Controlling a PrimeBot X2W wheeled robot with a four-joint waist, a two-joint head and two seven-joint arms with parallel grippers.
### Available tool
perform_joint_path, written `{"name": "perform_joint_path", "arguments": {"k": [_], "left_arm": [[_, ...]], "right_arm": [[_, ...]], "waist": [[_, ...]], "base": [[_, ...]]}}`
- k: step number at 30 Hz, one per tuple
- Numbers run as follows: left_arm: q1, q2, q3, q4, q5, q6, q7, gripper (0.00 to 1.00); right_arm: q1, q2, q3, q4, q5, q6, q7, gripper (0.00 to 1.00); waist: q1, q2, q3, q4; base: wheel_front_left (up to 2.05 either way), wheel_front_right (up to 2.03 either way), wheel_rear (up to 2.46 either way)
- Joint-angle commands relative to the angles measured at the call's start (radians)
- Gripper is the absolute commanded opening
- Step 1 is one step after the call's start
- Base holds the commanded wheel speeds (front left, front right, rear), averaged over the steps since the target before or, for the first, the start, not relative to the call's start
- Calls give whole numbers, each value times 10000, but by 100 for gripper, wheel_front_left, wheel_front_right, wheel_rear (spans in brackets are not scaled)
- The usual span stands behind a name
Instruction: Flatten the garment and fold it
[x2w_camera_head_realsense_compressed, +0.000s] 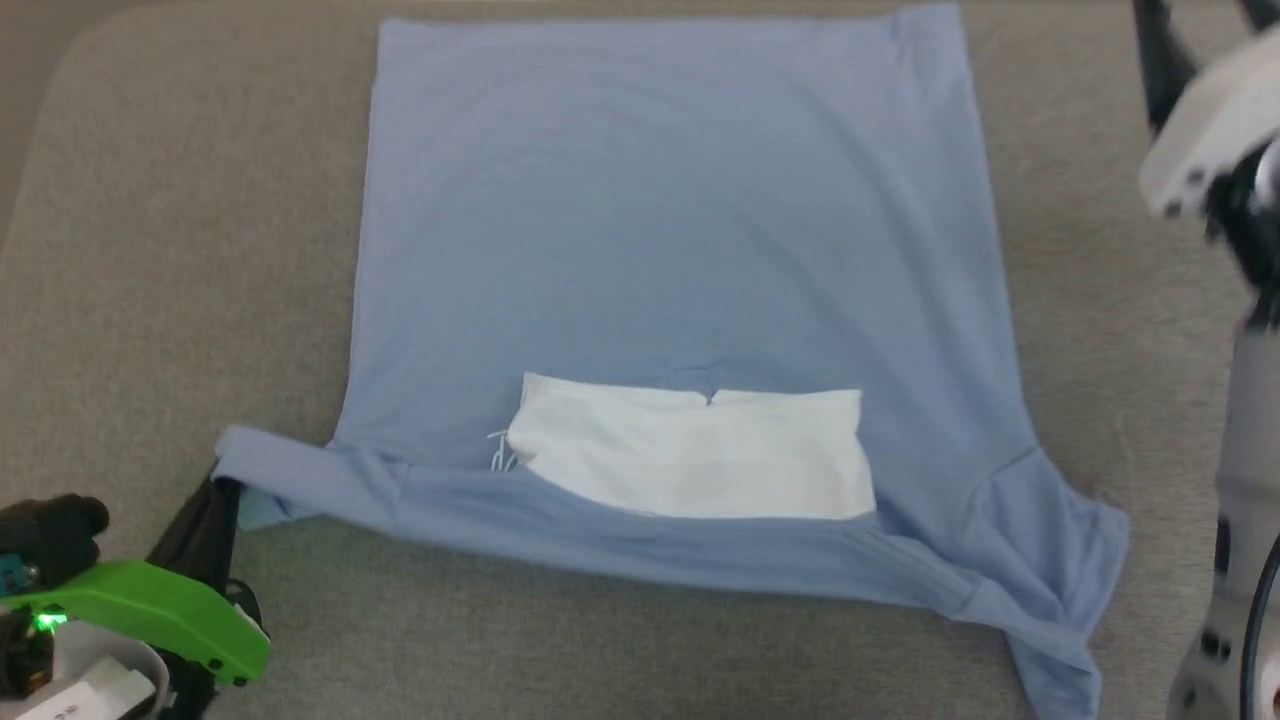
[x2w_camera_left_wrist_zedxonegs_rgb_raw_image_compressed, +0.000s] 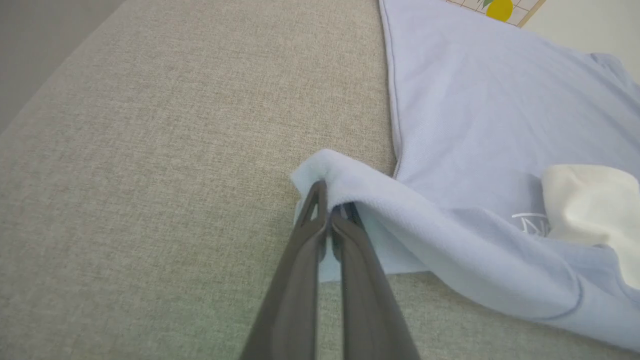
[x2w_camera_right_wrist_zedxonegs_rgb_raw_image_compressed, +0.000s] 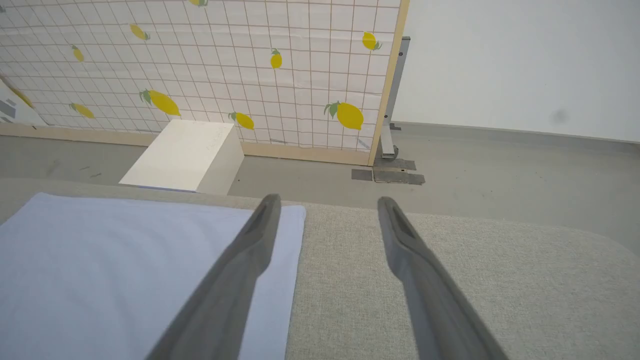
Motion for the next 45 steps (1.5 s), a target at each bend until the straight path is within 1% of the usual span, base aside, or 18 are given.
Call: {"name": "perform_joint_path", "arguments": {"k": [1, 4, 9, 13, 16, 24, 27, 29, 30, 31, 33, 37, 41, 45], "left_arm": [[-182, 131, 127, -147, 31, -83, -126, 0], [-219, 215, 270, -442, 47, -185, -270, 0], [-359, 257, 420, -715, 94, -440, -466, 0], [-394, 230, 399, -878, 188, -573, -555, 0], [-390, 198, 410, -981, 208, -643, -610, 0], [-135, 268, 525, -1259, 248, -618, -709, 0], [-84, 269, 547, -1317, 242, -610, -726, 0], [-90, 252, 526, -1319, 240, -611, -719, 0], [-98, 243, 511, -1317, 238, -619, -712, 0], [-109, 237, 487, -1307, 242, -621, -693, 0], [-137, 223, 441, -1275, 250, -627, -655, 0], [-233, 206, 356, -1164, 316, -657, -610, 0], [-341, 209, 206, -944, 419, -661, -479, 0], [-462, 198, -20, -832, 574, -580, -254, 0]], "right_arm": [[-571, 15, 3, 163, -239, -13, 184, 100], [-1622, 9, 16, 533, -816, -13, 757, 100], [-3108, -69, -101, 1024, -1755, -13, 2038, 100], [-3727, -210, -149, 1276, -2433, -13, 3260, 100], [-3940, -449, 135, 1271, -2890, -13, 3942, 100], [-4229, -483, 918, 1254, -2813, -13, 5036, 100], [-4148, -482, 1128, 1358, -2744, -13, 5701, 100], [-4050, -451, 1089, 1368, -2680, -13, 6247, 100], [-4010, -418, 1024, 1318, -2672, -13, 6452, 47], [-3962, -419, 1009, 1228, -2670, -13, 6633, 0], [-3882, -423, 876, 998, -2668, -13, 6842, 0], [-3737, -454, 537, 449, -2740, -13, 6442, 0], [-3563, -505, 372, 169, -2603, -13, 5815, 0], [-3320, -686, 305, 37, -2126, -13, 5372, 0]], "waist": [[-1, 44, 1887, 813], [-1, 44, 2495, 1013], [-1, 44, 3403, 1353], [-1, 44, 3908, 1576], [-1, 44, 4174, 1700], [-1, 44, 4572, 1764], [-1, 44, 4596, 1768], [-1, 44, 4556, 1762], [-1, 44, 4528, 1757], [-1, 44, 4485, 1753], [-1, 44, 4363, 1737], [-1, 44, 3931, 1663], [-1, 44, 3141, 1468], [-1, 44, 2101, 1135]], "base": [[0, 0, 0], [0, 0, 0], [0, 0, 0], [0, 0, 0], [0, 0, 0], [0, 0, 0], [0, 0, 0], [0, 0, 0], [0, 0, 0], [0, 0, 0], [0, 0, 0], [0, 0, 0], [0, 0, 0], [0, 0, 0]]}}
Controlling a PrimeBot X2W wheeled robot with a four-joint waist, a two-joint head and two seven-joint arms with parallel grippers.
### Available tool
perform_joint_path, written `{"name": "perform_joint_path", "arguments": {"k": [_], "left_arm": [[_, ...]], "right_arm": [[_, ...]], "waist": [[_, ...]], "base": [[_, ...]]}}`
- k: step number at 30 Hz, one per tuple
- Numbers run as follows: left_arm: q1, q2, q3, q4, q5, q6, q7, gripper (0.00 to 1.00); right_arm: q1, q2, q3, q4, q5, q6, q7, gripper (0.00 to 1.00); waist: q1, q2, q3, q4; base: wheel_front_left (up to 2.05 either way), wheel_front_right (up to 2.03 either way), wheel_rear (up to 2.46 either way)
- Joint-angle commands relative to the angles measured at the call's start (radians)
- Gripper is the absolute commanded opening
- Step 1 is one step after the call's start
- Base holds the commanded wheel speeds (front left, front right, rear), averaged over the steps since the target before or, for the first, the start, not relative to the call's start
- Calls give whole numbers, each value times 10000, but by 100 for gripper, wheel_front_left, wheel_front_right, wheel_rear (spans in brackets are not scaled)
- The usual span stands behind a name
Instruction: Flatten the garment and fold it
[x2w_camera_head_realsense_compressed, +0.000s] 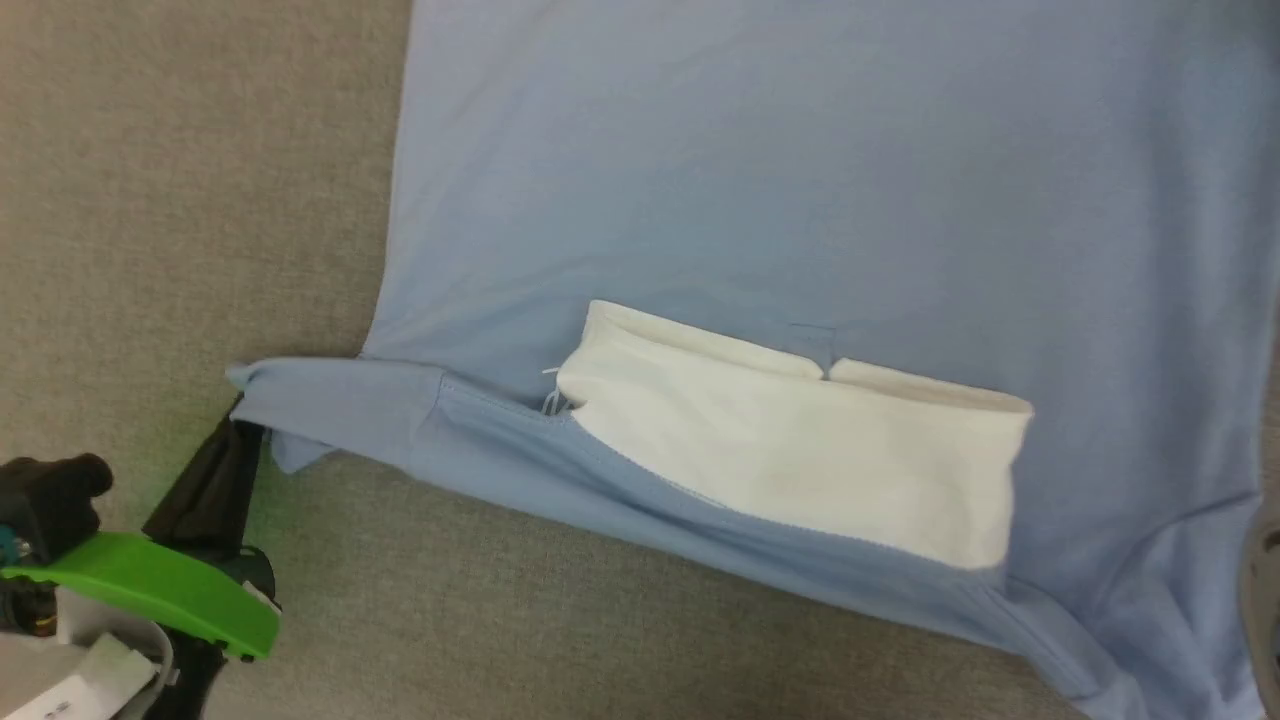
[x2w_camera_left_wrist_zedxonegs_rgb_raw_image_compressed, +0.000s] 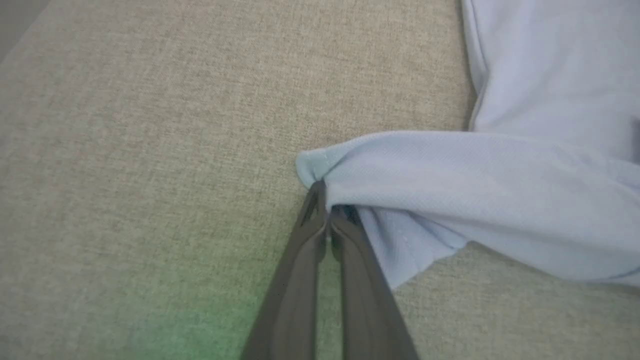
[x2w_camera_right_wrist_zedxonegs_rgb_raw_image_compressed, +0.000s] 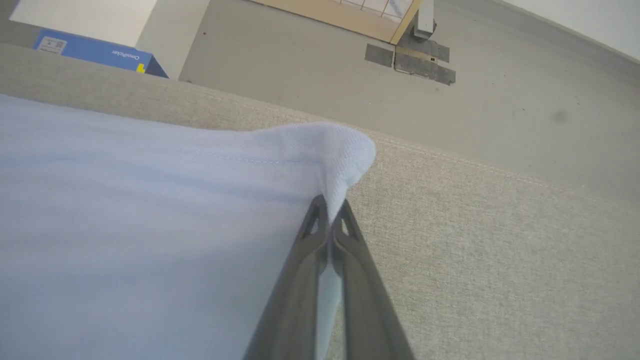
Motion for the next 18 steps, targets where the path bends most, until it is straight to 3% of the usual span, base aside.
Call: {"name": "perform_joint_path", "arguments": {"k": [1, 10, 18], "left_arm": [[-70, -22, -174, 141, 125, 144, 203, 0], [-17, -325, -757, 202, 229, 694, 864, 0], [217, -583, -1022, 127, 236, 1228, 1123, 0]], "right_arm": [[258, -242, 32, -73, 181, -13, -54, 0], [2640, -1261, 320, -1004, 1927, -13, 83, 0], [6215, -1254, -19, -2726, 3219, -13, 26, 0]], "waist": [[-2, 44, -1291, -512], [-2, 44, -3578, -1475], [-2, 44, -4638, -2227]], "base": [[0, 0, 0], [0, 0, 0], [0, 0, 0]]}}
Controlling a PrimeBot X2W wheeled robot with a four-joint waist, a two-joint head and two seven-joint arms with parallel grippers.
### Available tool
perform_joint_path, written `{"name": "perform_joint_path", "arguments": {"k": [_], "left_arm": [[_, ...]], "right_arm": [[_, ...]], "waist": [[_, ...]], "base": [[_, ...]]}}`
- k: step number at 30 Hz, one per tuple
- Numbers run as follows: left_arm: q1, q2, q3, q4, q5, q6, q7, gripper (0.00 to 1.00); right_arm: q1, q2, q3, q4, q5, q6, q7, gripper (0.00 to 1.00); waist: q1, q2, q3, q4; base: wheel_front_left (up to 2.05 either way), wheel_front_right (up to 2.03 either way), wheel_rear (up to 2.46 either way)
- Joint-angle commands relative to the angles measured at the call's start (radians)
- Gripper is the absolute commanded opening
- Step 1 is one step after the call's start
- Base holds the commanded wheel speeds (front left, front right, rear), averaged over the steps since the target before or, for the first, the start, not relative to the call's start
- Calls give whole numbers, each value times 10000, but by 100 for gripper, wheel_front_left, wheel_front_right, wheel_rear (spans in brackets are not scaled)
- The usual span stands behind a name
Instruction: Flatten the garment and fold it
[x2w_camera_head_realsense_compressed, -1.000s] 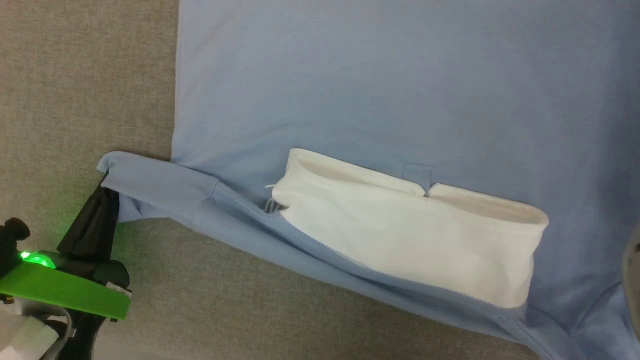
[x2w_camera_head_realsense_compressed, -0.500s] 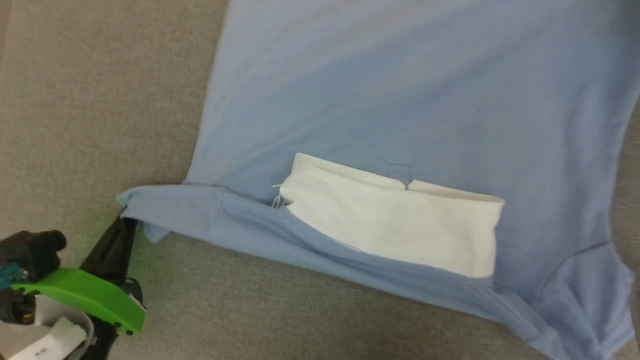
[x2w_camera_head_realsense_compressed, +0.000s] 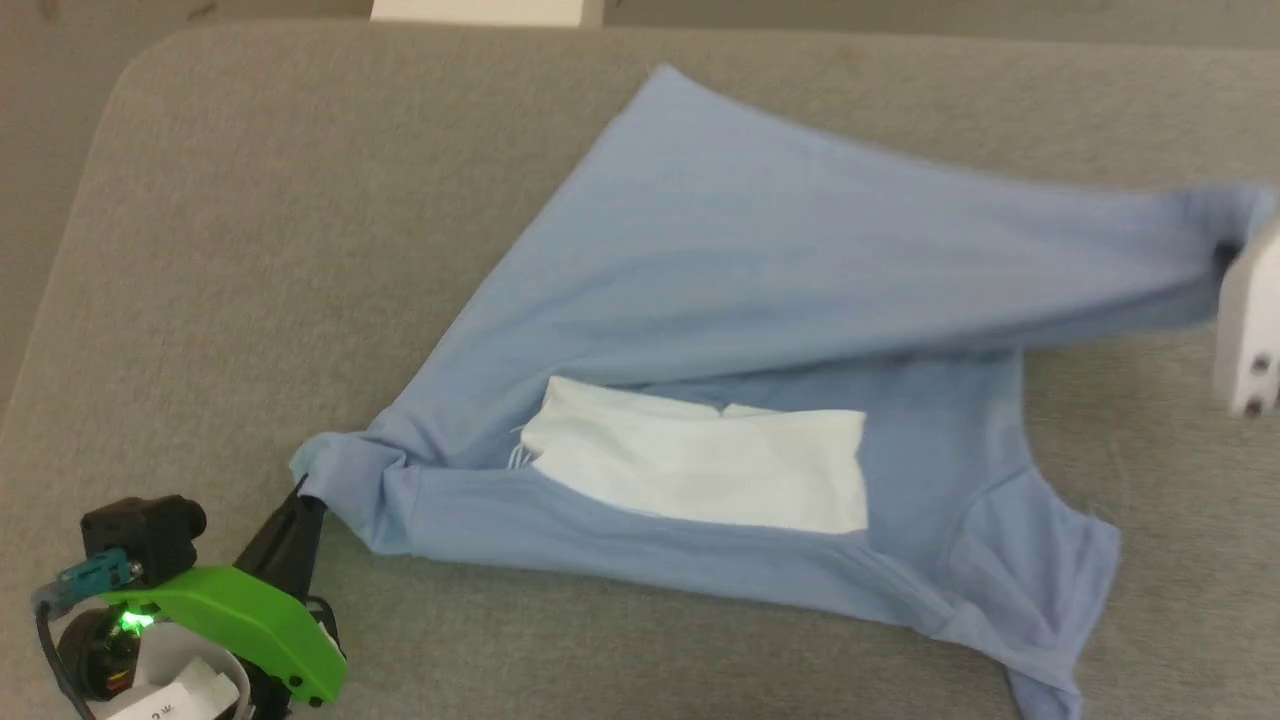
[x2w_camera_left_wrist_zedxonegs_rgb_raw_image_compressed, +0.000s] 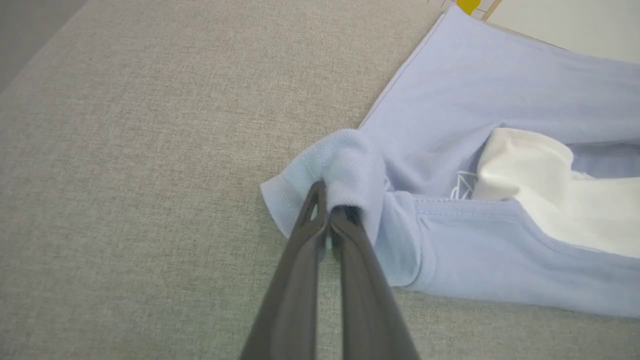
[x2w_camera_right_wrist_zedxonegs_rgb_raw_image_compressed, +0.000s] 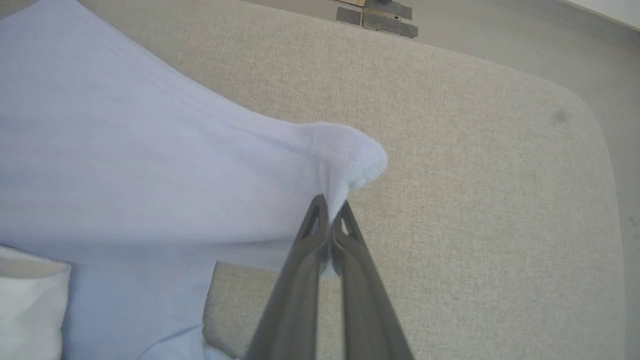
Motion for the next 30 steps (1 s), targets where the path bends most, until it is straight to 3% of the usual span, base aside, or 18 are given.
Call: {"name": "perform_joint_path", "arguments": {"k": [1, 7, 12, 20, 21, 22, 30], "left_arm": [[86, -111, -25, 7, 95, 72, 26, 0], [199, -338, -21, 77, -44, 254, -12, 0], [228, -514, -74, 214, -144, 221, -42, 0], [284, -588, -53, 419, -267, 145, -100, 0], [300, -580, -42, 430, -279, 146, -105, 0], [313, -573, -30, 440, -291, 145, -110, 0], [312, -556, -18, 535, -304, 128, -134, 0]], "right_arm": [[697, 152, -120, -245, 157, -13, -143, 0], [3389, 1043, -415, -835, 459, -13, -641, 0], [5130, 2102, -460, -390, 674, -13, -1165, 0], [6246, 2506, -252, 312, 1091, -13, -1533, 0], [6175, 2513, -266, 253, 1178, -13, -1666, 17], [6093, 2518, -292, 191, 1247, -13, -1810, 100], [4992, 2489, -856, -794, 1405, -13, -3559, 100]], "waist": [[1, 44, -1156, -1036], [1, 44, -1391, -1223], [1, 44, -1400, -1149], [1, 44, -1392, -1032], [1, 44, -1397, -1042], [1, 44, -1406, -1049], [1, 44, -1629, -1073]], "base": [[0, 0, 0], [0, 0, 0], [0, 0, 0], [0, 0, 0], [0, 0, 0], [0, 0, 0], [0, 0, 0]]}}
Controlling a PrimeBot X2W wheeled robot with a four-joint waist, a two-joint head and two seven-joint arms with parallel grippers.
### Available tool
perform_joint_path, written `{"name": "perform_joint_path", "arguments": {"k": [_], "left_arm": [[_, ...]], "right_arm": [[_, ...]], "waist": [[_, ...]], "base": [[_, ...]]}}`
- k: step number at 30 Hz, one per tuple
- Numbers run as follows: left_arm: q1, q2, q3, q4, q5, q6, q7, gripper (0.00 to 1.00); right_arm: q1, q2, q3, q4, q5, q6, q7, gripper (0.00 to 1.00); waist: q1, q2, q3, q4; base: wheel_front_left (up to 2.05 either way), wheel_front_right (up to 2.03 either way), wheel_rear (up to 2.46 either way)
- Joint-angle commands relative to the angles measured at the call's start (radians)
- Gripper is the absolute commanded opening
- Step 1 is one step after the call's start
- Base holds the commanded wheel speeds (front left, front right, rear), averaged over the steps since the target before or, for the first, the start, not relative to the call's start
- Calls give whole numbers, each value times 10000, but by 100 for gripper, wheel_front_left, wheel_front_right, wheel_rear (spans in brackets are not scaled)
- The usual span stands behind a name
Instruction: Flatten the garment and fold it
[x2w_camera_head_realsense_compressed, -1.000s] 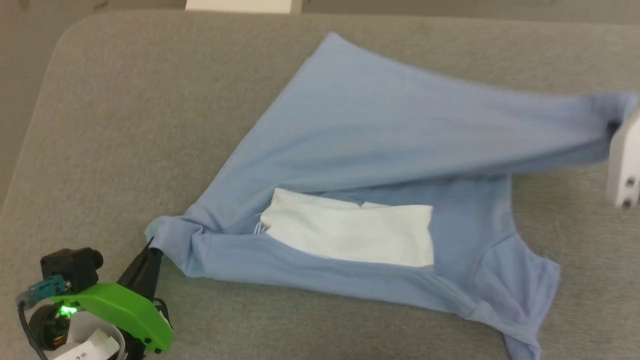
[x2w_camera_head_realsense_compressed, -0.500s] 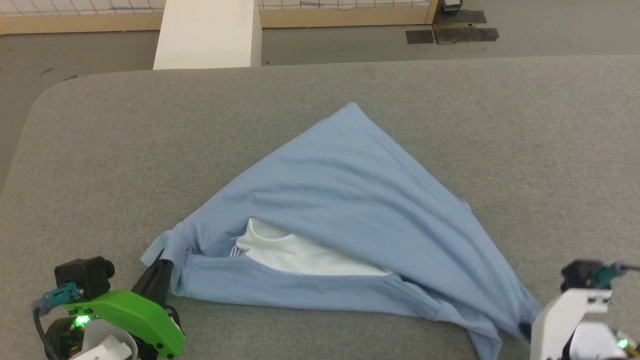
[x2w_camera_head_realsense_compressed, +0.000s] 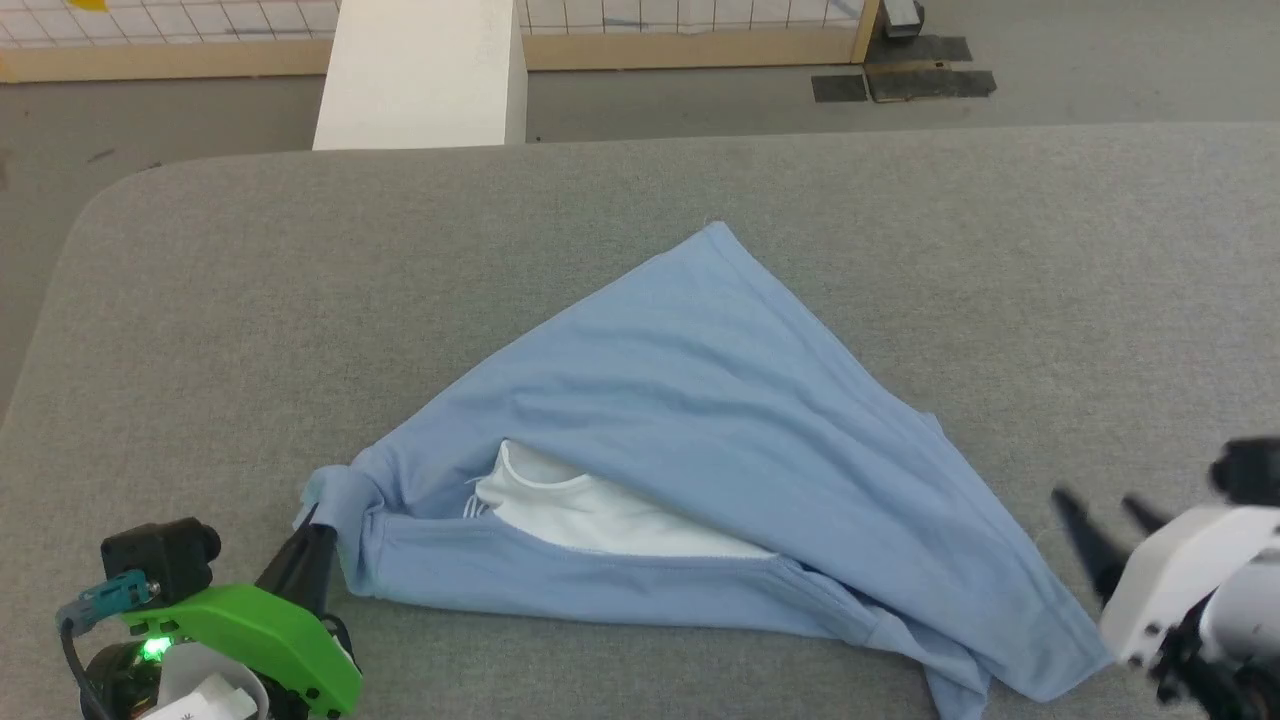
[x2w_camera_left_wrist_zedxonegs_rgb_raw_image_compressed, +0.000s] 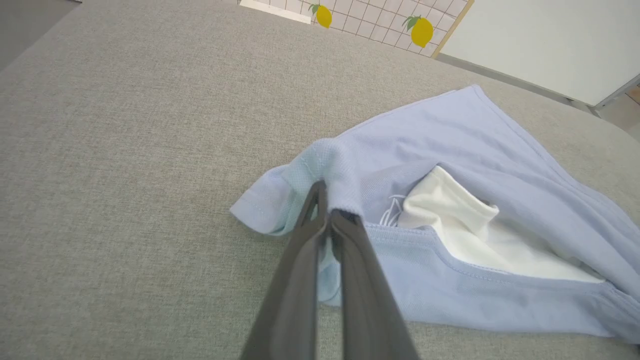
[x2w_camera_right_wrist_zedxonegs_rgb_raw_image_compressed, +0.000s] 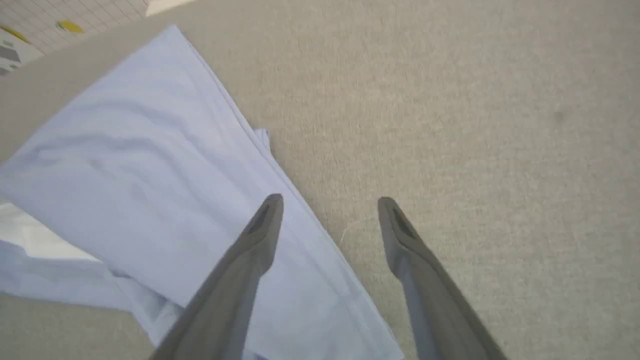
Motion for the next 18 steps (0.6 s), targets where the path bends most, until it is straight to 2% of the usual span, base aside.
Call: {"name": "perform_joint_path", "arguments": {"k": [1, 6, 10, 14, 18], "left_arm": [[103, 1, 15, 10, -13, -34, -54, 0], [72, 3, -33, 3, 14, -24, -15, 0], [-35, 43, -84, -106, 112, -80, -7, 0], [-169, 72, -89, -173, 146, -170, 3, 0], [-385, 58, -87, -194, 161, -374, -29, 0]], "right_arm": [[-345, -4, -109, -164, -26, -11, -429, 100], [-1232, -166, -178, -294, -163, -11, -2222, 100], [-1851, -343, 84, -22, -206, -11, -3060, 100], [-2780, -403, 423, 456, -355, -11, -3227, 100], [-4063, -498, 1076, 1177, -781, -11, -2901, 100]], "waist": [[1, 44, -70, 8], [1, 44, -111, 167], [1, 44, 135, 431], [1, 44, 587, 733], [1, 44, 1212, 1121]], "base": [[0, 0, 0], [0, 0, 0], [0, 0, 0], [0, 0, 0], [0, 0, 0]]}}
